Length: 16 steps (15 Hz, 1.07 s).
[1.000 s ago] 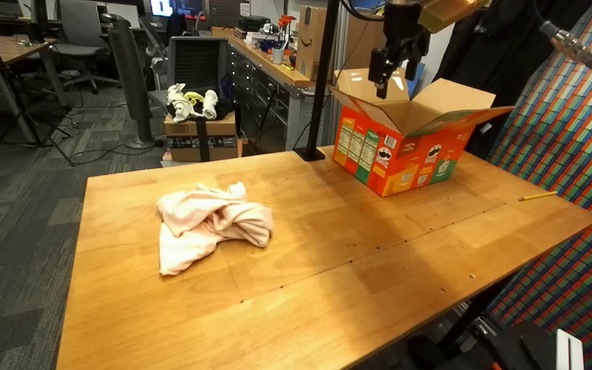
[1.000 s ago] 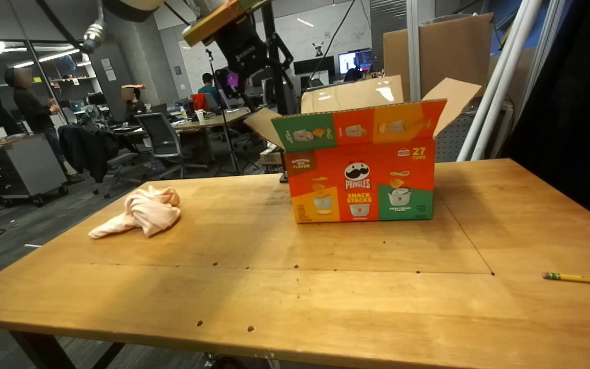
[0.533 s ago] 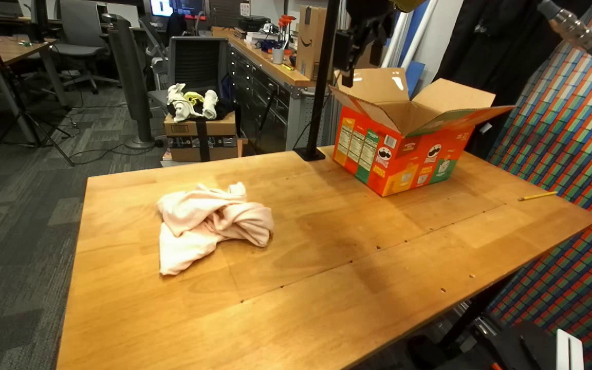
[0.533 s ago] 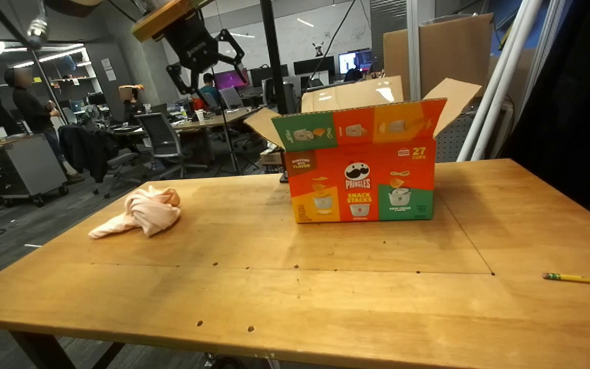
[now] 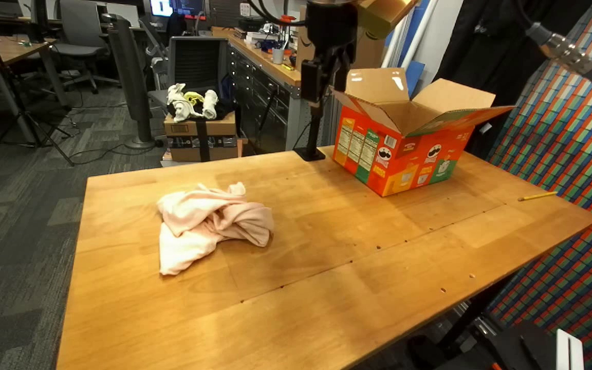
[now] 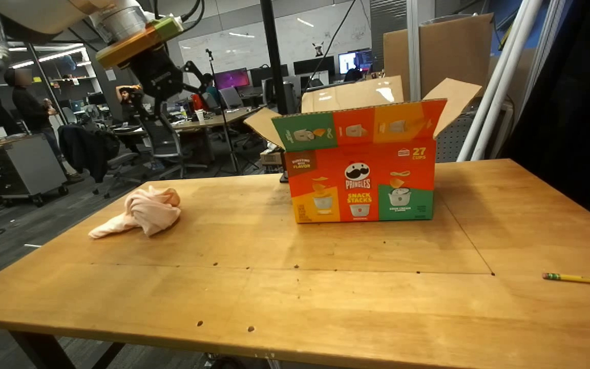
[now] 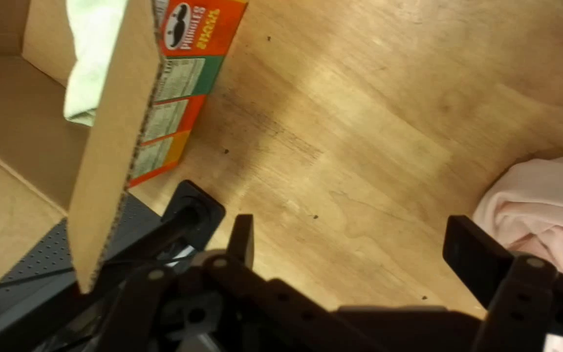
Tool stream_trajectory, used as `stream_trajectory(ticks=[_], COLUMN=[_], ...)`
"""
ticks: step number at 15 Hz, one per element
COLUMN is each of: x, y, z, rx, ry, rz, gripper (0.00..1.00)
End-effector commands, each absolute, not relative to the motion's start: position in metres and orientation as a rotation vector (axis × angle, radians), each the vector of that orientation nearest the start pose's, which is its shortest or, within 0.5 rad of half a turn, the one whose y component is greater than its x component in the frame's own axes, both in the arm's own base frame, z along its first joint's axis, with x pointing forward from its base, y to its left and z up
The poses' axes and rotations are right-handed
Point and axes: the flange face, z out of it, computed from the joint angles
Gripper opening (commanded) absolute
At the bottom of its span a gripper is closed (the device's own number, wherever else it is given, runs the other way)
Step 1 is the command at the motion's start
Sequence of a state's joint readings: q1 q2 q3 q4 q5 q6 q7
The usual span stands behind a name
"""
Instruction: Pick up the clothes from the table and put them in the box.
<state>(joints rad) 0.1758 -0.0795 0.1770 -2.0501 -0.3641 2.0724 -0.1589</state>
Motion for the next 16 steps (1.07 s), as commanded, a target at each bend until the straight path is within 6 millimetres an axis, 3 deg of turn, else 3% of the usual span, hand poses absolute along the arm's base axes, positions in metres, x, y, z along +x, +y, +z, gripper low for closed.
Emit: stream_trajectory(ticks=[1, 8, 16], x=[0.497, 0.465, 0.450], y=[0.206, 0.257, 0.303], z=[0.478, 0.460, 0.434], rx=[-3.161, -2.987, -2.859], ry=[-1.273, -1.391, -1.477], rz=[-0.198, -0.150, -0.204], gripper=[1.00, 1.00, 1.00])
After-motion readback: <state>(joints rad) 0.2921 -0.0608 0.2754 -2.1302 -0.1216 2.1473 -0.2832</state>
